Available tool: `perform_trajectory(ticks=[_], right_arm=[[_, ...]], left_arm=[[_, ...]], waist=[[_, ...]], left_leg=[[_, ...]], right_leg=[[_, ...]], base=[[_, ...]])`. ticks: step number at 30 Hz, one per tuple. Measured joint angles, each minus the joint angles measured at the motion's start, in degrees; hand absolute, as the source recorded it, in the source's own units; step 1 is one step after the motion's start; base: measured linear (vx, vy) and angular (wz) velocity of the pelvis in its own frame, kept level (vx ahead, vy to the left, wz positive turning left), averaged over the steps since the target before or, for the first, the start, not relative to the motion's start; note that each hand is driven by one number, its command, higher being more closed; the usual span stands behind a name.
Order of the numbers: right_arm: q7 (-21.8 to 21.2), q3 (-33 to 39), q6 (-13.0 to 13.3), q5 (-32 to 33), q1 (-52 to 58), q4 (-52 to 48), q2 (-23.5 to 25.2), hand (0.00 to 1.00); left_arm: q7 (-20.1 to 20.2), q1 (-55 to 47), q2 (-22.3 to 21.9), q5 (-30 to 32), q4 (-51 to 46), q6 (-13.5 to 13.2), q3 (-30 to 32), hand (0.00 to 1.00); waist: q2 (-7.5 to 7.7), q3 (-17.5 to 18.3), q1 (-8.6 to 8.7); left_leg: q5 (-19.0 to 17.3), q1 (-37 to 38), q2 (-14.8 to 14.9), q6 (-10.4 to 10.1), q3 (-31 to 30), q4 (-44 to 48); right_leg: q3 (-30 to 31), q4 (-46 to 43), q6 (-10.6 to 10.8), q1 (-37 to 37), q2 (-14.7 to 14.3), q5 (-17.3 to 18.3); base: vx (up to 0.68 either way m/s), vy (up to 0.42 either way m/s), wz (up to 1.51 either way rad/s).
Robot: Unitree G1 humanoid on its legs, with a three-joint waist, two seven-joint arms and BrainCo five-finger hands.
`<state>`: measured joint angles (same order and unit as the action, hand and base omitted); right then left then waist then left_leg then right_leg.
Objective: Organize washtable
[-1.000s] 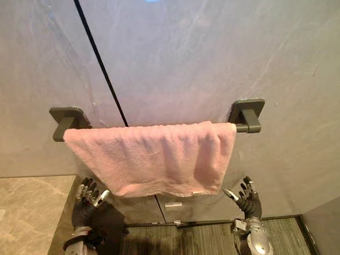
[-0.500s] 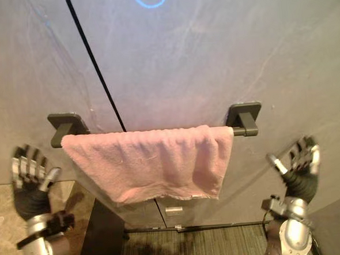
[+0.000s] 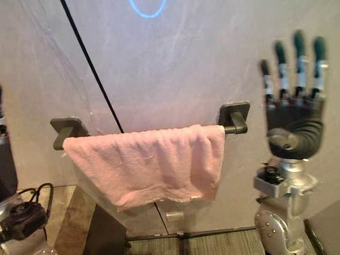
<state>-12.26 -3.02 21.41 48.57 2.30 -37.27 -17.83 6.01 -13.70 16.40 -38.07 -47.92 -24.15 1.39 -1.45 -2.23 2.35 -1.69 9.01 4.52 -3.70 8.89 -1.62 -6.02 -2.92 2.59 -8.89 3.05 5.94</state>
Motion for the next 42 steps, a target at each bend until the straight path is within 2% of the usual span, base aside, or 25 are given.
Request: perform_trajectory(ticks=[2,8,10,12,15,18,21,25,30,33,39,42], right_arm=[[-4.07,-9.42,-3.11,4.77,-0.97,0.04,-3.64,0.0],[-11.77,-17.28,-10.76,11.78,-0.87,0.59,-11.39,0.0],[-12.1,-17.56,-11.15,12.91,-0.51,1.31,-12.57,0.0],[-14.46,-19.73,-13.07,14.04,-0.5,2.75,-14.61,0.0],[-16.99,-21.58,-15.39,14.92,0.09,4.85,-15.59,0.0],[-19.17,-22.43,-17.56,15.15,3.18,9.78,-19.44,0.0],[-19.61,-22.51,-18.57,15.08,4.81,12.17,-22.26,0.0],[-20.25,-22.74,-19.57,12.27,7.13,16.64,-25.49,0.0],[-17.92,-22.82,-19.51,6.21,7.26,21.82,-23.97,0.0],[-16.21,-22.78,-19.47,2.41,7.18,26.16,-18.55,0.0],[-13.7,-21.17,-19.38,-4.54,6.62,30.74,-11.12,0.0],[-12.42,-19.68,-19.09,-6.78,5.9,32.4,-8.91,0.0]], left_arm=[[4.48,0.39,4.38,-4.85,0.64,1.91,-8.47,0.0],[14.23,1.24,14.67,-12.48,5.49,7.51,-19.25,0.0],[15.38,1.26,15.93,-14.11,6.22,7.78,-19.64,0.0],[18.63,1.42,18.47,-15.4,7.73,10.03,-22.89,0.0],[21.49,1.41,19.55,-15.36,9.6,11.88,-24.43,0.0],[23.27,1.2,21.68,-15.31,13.16,12.37,-24.44,0.0],[23.98,0.97,22.74,-15.19,15.12,12.37,-24.44,0.0],[23.51,-0.24,22.81,-12.25,20.17,11.82,-24.42,0.0],[21.04,-0.69,20.86,-6.91,26.38,11.68,-24.3,0.0],[19.59,-0.96,16.19,-3.49,30.9,11.64,-24.19,0.0],[16.15,-0.98,8.61,2.0,34.48,11.68,-21.05,0.0],[14.99,-0.94,7.05,4.12,35.18,11.66,-20.41,0.0]], waist=[[0.26,-0.16,-0.03],[0.76,-0.46,0.0],[0.83,-0.51,0.05],[0.76,-0.53,0.08],[0.83,-0.63,0.11],[1.15,-1.25,-0.06],[1.33,-2.24,-0.09],[1.26,-3.08,0.14],[1.07,-3.46,-0.04],[1.05,-3.42,-0.08],[1.08,-3.41,-0.07],[1.06,-3.4,-0.07]], left_leg=[[0.0,0.47,-0.07,0.0,-0.02,-0.02],[-0.01,1.79,-0.27,0.04,0.02,-0.28],[-0.01,1.88,-0.27,0.04,0.08,-0.31],[0.0,1.94,-0.22,0.04,0.59,-0.4],[0.0,1.97,-0.23,0.04,0.75,-0.4],[0.0,2.04,-0.31,0.04,0.82,-0.45],[-0.01,2.07,-0.33,0.05,0.83,-0.45],[-0.03,1.75,-0.32,0.07,1.0,-0.51],[-0.03,1.51,-0.32,0.07,1.14,-0.79],[0.0,0.25,-0.36,0.08,1.18,-0.92],[0.0,-0.47,-0.45,0.09,1.16,-1.5],[0.0,-1.08,-0.44,0.09,0.97,-1.5]], right_leg=[[0.0,0.01,0.0,-0.8,0.04,0.0],[0.21,0.07,0.02,-1.63,0.19,0.01],[0.32,0.08,0.02,-1.66,0.18,0.01],[0.84,0.05,0.05,-1.4,0.11,-0.04],[1.03,0.07,0.08,-1.34,0.1,-0.08],[1.06,0.14,0.08,-1.39,0.17,-0.08],[1.07,0.13,0.08,-1.4,0.2,-0.08],[1.17,0.14,0.09,-0.99,0.19,-0.08],[1.25,0.31,0.1,-0.6,0.18,-0.08],[1.29,0.31,0.14,0.8,0.18,-0.1],[1.25,1.06,0.17,1.3,0.18,-0.14],[1.19,1.09,0.17,1.7,0.18,-0.14]], base=[[0.0,0.0,0.0],[-0.05,-0.005,-0.01],[-0.05,-0.008,-0.03],[-0.05,-0.012,-0.1],[-0.01,-0.005,-0.04],[0.0,0.0,0.0],[0.0,0.0,0.0],[-0.01,-0.003,-0.01],[0.0,-0.003,-0.01],[0.0,0.0,0.0],[0.03,-0.008,0.0],[0.01,-0.005,0.0]])
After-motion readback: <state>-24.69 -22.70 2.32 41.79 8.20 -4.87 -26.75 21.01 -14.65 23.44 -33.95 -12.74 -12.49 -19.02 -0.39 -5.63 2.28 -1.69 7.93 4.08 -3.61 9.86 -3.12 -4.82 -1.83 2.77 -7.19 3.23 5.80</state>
